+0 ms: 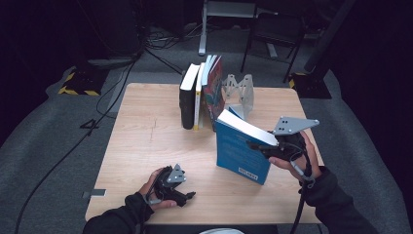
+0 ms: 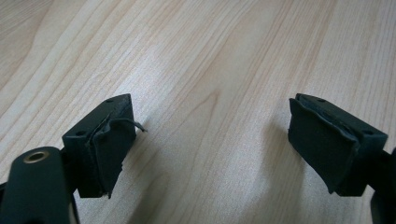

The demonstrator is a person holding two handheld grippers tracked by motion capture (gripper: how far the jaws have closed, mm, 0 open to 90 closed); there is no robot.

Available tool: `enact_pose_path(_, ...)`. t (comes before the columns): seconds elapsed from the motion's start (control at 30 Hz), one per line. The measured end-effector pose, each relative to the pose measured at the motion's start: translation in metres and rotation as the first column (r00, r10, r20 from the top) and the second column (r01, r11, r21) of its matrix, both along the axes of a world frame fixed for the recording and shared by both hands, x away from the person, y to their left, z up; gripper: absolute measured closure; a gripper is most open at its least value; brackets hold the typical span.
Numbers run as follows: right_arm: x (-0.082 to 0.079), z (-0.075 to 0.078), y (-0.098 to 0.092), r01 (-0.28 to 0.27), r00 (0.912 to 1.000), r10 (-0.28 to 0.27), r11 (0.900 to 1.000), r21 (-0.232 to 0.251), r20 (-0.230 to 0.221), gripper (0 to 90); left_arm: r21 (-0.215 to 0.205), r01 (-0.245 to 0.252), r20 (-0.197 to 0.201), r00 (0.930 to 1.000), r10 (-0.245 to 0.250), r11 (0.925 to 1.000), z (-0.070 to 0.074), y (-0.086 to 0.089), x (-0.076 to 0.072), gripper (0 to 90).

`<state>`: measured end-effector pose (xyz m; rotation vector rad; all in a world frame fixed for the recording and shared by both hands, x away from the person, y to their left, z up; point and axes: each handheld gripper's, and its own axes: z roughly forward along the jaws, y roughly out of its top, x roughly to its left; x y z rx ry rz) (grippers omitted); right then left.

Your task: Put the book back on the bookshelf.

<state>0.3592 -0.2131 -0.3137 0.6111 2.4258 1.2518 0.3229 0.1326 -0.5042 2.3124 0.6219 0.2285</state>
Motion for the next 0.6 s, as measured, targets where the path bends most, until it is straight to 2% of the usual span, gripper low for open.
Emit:
enact_pose_path(0.17,0.004,0.007,-0.001,0.021,0.9998,-0.021,0.999,-0.035,0.004,60.4,0.002,-0.007,0.001,1.0000,0.007,1.0000,0.000,0.000,-0.001,15.4)
enact_pose_path(0.33,0.007,0.011,-0.002,0.035,0.9994,-0.035,0.998,-0.043,0.003,60.3,0.005,-0.004,0.001,1.0000,0.004,1.0000,0.000,0.000,-0.001,15.4)
enact_pose_path(0.4,0.014,0.013,-0.004,0.075,0.9972,-0.075,0.996,-0.040,0.003,60.3,0.004,-0.003,0.002,1.0000,0.003,1.0000,0.000,0.000,0.000,15.4)
enact_pose_path(0.6,0.027,0.021,-0.005,0.135,0.9904,-0.133,0.989,-0.061,0.037,60.3,0.003,-0.003,0.000,1.0000,0.003,1.0000,0.000,0.000,0.000,15.3)
